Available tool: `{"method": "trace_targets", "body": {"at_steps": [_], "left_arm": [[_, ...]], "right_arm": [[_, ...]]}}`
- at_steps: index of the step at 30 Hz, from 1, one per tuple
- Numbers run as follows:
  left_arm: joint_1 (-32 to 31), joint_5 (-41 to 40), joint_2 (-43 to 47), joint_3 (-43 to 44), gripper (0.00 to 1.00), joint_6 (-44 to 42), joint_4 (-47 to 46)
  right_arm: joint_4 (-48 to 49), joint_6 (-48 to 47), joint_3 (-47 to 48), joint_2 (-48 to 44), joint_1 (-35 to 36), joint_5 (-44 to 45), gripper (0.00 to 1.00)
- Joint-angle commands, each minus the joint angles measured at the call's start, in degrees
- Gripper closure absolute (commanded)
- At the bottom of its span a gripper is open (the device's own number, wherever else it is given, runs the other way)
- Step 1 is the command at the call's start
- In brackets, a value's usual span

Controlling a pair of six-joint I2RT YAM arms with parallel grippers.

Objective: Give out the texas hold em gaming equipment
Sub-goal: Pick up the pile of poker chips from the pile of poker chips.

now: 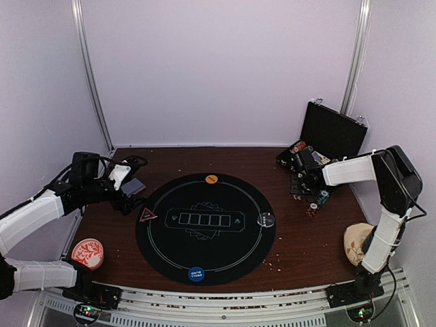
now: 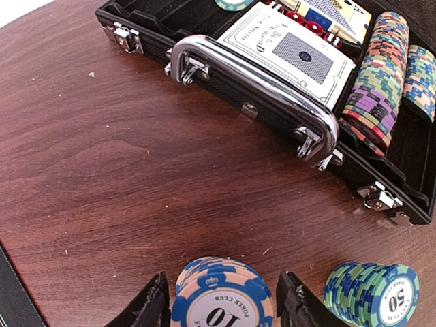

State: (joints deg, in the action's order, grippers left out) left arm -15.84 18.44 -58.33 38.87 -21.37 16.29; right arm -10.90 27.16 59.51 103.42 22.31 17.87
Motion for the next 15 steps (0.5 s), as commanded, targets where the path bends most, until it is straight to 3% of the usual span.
{"method": "trace_targets", "body": {"at_steps": [1, 15], "left_arm": [[0.3, 0.7, -0.2, -0.7, 0.02, -0.6, -2.8], [0.2, 0.7, -0.3, -0.6, 0.02, -0.6, -2.8]], "right_arm": [[-0.6, -0.1, 0.5, -0.4, -0.3, 1.4, 0.48], [-0.6, -0.3, 0.5, -0.9, -0.3, 1.8, 0.67]]}}
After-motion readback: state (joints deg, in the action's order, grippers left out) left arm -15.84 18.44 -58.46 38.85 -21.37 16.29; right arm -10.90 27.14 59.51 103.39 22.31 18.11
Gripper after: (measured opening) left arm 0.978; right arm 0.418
